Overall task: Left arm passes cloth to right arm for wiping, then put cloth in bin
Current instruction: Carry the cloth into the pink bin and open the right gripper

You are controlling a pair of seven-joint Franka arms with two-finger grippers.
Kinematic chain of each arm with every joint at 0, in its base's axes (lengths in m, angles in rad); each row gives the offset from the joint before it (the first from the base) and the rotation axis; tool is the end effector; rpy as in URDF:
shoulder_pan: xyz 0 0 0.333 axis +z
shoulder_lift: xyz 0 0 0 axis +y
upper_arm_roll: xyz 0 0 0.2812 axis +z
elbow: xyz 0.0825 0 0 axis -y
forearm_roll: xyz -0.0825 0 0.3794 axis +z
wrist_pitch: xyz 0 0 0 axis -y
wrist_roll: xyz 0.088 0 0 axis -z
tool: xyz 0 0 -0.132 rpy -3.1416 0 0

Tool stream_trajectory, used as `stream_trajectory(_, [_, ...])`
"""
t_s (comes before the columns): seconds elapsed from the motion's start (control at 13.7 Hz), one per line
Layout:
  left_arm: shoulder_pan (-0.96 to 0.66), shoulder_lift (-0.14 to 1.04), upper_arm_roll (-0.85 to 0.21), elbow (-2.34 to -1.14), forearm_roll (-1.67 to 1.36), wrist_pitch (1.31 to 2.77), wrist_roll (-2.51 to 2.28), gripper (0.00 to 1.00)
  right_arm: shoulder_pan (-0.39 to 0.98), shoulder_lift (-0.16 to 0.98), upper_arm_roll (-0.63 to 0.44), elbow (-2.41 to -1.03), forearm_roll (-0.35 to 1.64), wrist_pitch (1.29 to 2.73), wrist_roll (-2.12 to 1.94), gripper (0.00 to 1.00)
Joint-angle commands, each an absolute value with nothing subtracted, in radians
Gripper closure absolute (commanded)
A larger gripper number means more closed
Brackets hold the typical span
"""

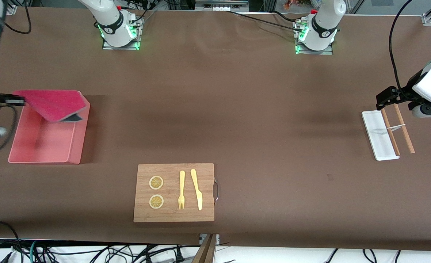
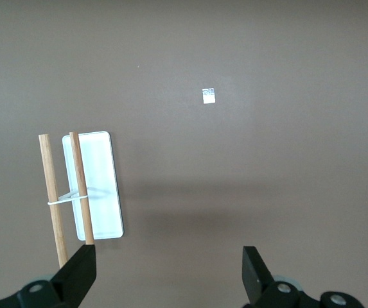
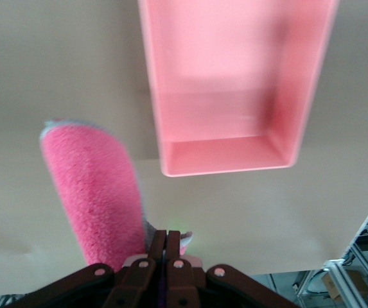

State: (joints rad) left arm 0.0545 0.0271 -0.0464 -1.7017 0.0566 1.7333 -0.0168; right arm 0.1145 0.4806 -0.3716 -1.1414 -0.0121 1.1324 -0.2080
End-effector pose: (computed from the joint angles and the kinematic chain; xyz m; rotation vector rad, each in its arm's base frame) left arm 0.5663 0.0114 0.5022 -3.0869 -0.0245 -0.0074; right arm 0.5886 -0.1095 0.4648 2.9744 -0.0781 -0.7397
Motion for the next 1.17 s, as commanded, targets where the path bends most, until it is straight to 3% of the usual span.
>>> stream_trajectory(0.0, [0.057,0.038,-0.049,-1.675,0.066,1.712,-0.015,0.00,0.109,0.497,-0.432,-1.141,-0.054,1.130,-0.323,1.00])
stream_trajectory(0.22, [0.057,0.038,-0.048,-1.675,0.066,1.710,-0.015,0.00,0.081,0.543,-0.434,-1.173,-0.052,1.178,-0.328,1.00])
stream_trajectory(0.59, [0.057,0.038,-0.046,-1.674,0.066,1.710,-0.017,0.00,0.054,0.567,-0.433,-1.371,-0.046,1.385,-0.325,1.00])
stream_trajectory(1.1, [0.057,0.038,-0.048,-1.675,0.067,1.709,-0.017,0.00,0.035,0.644,-0.428,-1.482,0.026,1.572,-0.325,1.00])
